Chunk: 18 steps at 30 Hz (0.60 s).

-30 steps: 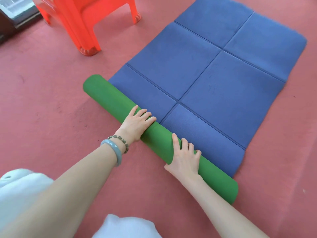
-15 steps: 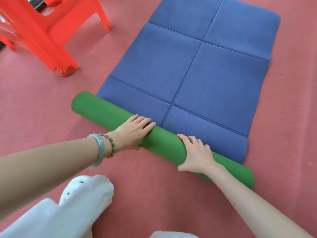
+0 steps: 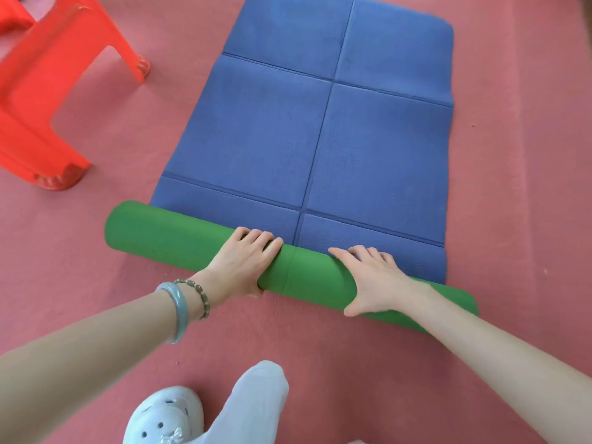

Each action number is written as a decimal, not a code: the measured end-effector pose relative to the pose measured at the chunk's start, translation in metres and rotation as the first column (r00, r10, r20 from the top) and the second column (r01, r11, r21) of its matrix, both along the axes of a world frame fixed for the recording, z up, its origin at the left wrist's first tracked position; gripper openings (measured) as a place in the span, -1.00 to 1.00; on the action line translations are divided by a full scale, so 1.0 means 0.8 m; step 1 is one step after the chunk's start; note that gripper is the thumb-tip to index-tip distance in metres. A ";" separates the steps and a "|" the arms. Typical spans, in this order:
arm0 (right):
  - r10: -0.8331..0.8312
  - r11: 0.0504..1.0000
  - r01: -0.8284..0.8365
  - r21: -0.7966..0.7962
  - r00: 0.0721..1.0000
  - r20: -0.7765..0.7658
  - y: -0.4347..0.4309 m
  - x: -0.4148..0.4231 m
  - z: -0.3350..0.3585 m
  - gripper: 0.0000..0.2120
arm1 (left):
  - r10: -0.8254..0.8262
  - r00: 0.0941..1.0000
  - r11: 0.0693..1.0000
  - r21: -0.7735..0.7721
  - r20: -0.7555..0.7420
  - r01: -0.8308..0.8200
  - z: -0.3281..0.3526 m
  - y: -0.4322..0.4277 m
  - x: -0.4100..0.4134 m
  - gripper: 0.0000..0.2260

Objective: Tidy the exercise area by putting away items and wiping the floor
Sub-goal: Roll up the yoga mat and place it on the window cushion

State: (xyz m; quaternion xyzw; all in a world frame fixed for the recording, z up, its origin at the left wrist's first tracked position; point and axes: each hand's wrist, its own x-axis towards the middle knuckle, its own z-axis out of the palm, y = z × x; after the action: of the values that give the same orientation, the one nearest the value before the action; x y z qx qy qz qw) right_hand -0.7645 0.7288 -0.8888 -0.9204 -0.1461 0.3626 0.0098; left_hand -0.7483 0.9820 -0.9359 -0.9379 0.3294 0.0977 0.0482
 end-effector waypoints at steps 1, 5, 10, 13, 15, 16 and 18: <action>0.016 1.000 -0.015 -0.008 0.996 0.086 0.004 -0.014 0.000 0.04 | -0.009 1.000 1.000 0.028 -0.029 0.010 0.002 -0.002 0.008 -0.16; 0.036 0.998 -0.014 -0.064 0.939 0.341 0.019 -0.060 -0.020 0.22 | -0.051 0.993 0.998 0.039 -0.106 0.055 0.007 -0.006 0.034 -0.26; 0.003 0.996 0.034 -0.080 0.907 0.421 0.022 -0.036 -0.034 0.22 | -0.007 0.966 0.999 -0.044 -0.257 -0.004 0.013 -0.008 0.060 -0.28; 0.010 0.994 0.036 -0.106 0.913 0.408 0.017 -0.017 -0.036 0.20 | 0.006 0.955 0.993 -0.112 -0.298 -0.041 0.015 -0.004 0.069 -0.22; 0.036 0.992 0.011 -0.125 0.929 0.367 0.013 -0.002 -0.032 0.18 | -0.034 0.972 0.988 -0.157 -0.231 -0.003 0.015 0.003 0.066 -0.15; 0.069 0.991 -0.026 -0.129 0.938 0.339 0.011 0.006 -0.028 0.14 | -0.062 0.983 0.988 -0.152 -0.172 0.035 0.014 0.006 0.063 -0.08; 0.112 0.990 -0.087 -0.109 0.961 0.253 0.005 0.020 -0.022 0.06 | -0.081 0.995 0.989 -0.132 -0.058 0.072 0.010 0.012 0.056 0.09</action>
State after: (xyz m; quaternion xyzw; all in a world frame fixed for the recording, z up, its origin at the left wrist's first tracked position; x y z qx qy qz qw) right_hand -0.7487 0.7326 -0.9068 -0.9507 -0.1744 0.2462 -0.0721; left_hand -0.7032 0.9917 -0.9279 -0.9222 0.3721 0.1036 -0.0194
